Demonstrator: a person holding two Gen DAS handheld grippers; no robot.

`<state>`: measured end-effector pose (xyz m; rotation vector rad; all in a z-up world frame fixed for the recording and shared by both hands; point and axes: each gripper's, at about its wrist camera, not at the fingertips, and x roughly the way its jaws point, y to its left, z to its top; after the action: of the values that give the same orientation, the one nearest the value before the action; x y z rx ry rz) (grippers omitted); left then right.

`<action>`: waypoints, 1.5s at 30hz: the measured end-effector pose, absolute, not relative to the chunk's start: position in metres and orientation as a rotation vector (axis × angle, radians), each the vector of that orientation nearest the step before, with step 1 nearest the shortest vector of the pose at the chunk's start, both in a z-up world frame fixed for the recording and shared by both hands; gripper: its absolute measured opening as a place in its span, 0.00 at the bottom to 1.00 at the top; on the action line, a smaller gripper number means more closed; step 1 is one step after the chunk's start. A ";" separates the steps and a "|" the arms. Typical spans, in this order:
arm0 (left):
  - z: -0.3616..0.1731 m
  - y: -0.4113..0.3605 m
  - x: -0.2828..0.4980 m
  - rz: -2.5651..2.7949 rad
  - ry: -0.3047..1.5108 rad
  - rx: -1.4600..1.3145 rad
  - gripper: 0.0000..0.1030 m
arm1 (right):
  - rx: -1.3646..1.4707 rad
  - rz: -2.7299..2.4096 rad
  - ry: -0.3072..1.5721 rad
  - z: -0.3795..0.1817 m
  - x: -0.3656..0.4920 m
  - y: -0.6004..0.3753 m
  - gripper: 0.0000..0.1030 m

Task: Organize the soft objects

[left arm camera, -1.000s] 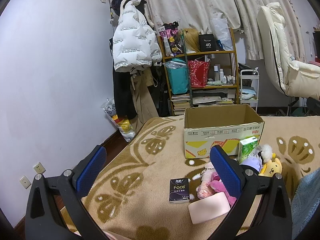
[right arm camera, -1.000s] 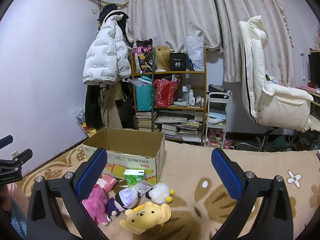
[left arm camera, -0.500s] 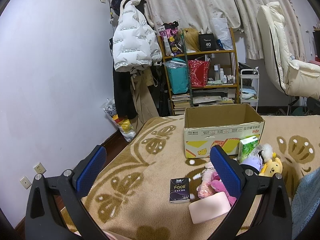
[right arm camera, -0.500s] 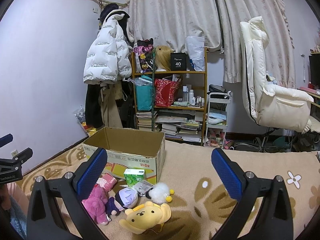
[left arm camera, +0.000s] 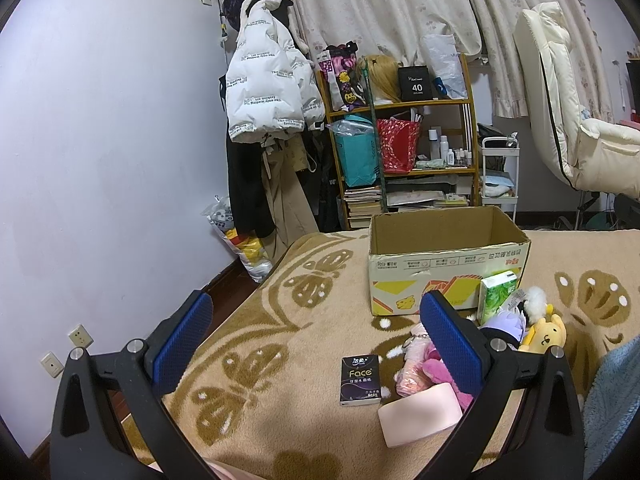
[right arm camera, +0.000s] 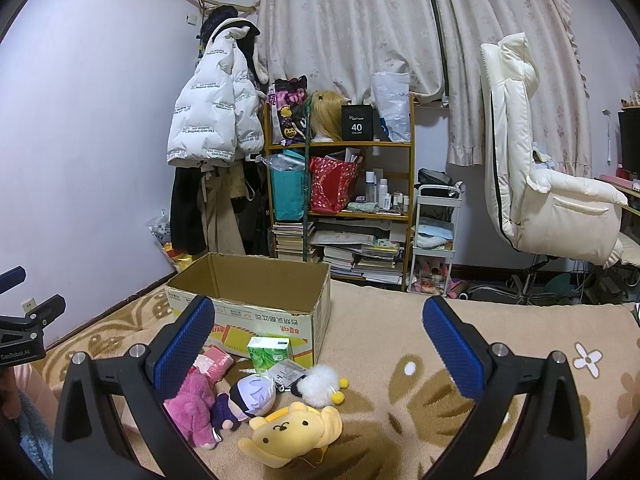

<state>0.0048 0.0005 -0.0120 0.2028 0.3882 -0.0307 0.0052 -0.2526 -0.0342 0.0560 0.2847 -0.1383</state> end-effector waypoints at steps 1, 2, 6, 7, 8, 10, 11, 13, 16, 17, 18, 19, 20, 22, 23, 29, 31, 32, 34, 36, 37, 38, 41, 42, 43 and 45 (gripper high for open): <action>-0.012 0.000 0.005 -0.030 0.389 0.203 0.99 | 0.055 -0.139 0.284 -0.034 0.005 -0.253 1.00; -0.012 0.000 0.005 -0.030 0.389 0.203 0.99 | 0.055 -0.139 0.284 -0.034 0.005 -0.253 1.00; -0.010 0.000 0.004 -0.028 0.393 0.203 0.99 | 0.054 -0.138 0.285 -0.035 0.005 -0.253 1.00; -0.010 0.000 0.004 -0.028 0.393 0.203 0.99 | 0.054 -0.138 0.285 -0.035 0.005 -0.253 1.00; -0.011 0.000 0.004 -0.028 0.393 0.203 0.99 | 0.054 -0.138 0.285 -0.035 0.005 -0.253 1.00; -0.011 0.000 0.004 -0.029 0.392 0.204 0.99 | 0.055 -0.139 0.285 -0.035 0.005 -0.253 1.00; -0.011 0.000 0.004 -0.029 0.392 0.205 0.99 | 0.055 -0.138 0.286 -0.035 0.005 -0.253 1.00; -0.011 0.000 0.004 -0.029 0.392 0.207 0.99 | 0.054 -0.139 0.286 -0.035 0.005 -0.253 1.00; -0.014 0.000 0.004 -0.030 0.395 0.209 0.99 | 0.054 -0.138 0.287 -0.035 0.006 -0.252 1.00; -0.015 0.001 0.004 -0.035 0.397 0.209 0.99 | 0.054 -0.138 0.287 -0.035 0.006 -0.252 1.00; -0.015 0.002 0.004 -0.042 0.401 0.208 0.99 | 0.053 -0.138 0.289 -0.035 0.006 -0.252 1.00; -0.016 0.002 0.004 -0.046 0.405 0.209 0.99 | 0.054 -0.137 0.292 -0.038 0.006 -0.253 1.00; -0.017 0.002 0.004 -0.045 0.409 0.212 0.99 | 0.056 -0.135 0.296 -0.038 0.006 -0.253 1.00; -0.018 0.000 0.005 -0.041 0.420 0.220 0.99 | 0.059 -0.131 0.304 -0.038 0.005 -0.254 1.00; -0.018 -0.003 0.006 -0.040 0.426 0.225 1.00 | 0.060 -0.129 0.309 -0.039 0.005 -0.254 1.00; -0.019 -0.011 0.014 -0.054 0.489 0.251 0.99 | 0.073 -0.102 0.355 -0.045 0.009 -0.258 1.00; -0.020 -0.013 0.018 -0.060 0.519 0.246 0.99 | 0.073 -0.093 0.377 -0.045 0.018 -0.257 1.00; -0.020 -0.013 0.020 -0.065 0.533 0.240 0.99 | 0.074 -0.089 0.388 -0.046 0.019 -0.257 1.00; -0.021 -0.014 0.024 -0.072 0.561 0.225 0.99 | 0.078 -0.077 0.418 -0.047 0.026 -0.256 1.00; -0.022 -0.015 0.029 -0.073 0.591 0.213 0.99 | 0.089 -0.061 0.451 -0.051 0.032 -0.256 1.00; -0.023 -0.016 0.031 -0.074 0.611 0.210 0.99 | 0.098 -0.052 0.466 -0.053 0.036 -0.256 1.00; -0.025 -0.017 0.034 -0.072 0.628 0.211 0.99 | 0.110 -0.042 0.481 -0.055 0.039 -0.257 1.00; -0.034 -0.022 0.047 -0.085 0.726 0.212 0.99 | 0.148 -0.015 0.557 -0.064 0.058 -0.257 1.00; -0.037 -0.023 0.050 -0.087 0.748 0.211 0.99 | 0.169 -0.011 0.593 -0.069 0.065 -0.257 1.00; -0.042 -0.025 0.053 -0.089 0.772 0.211 0.99 | 0.194 -0.008 0.623 -0.075 0.070 -0.259 1.00; -0.048 -0.030 0.058 -0.091 0.803 0.218 0.99 | 0.236 -0.004 0.672 -0.087 0.079 -0.260 1.00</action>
<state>0.0582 -0.0298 -0.0485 0.2179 0.8026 -0.0912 0.0788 -0.2602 -0.0868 0.2358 0.6718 -0.0040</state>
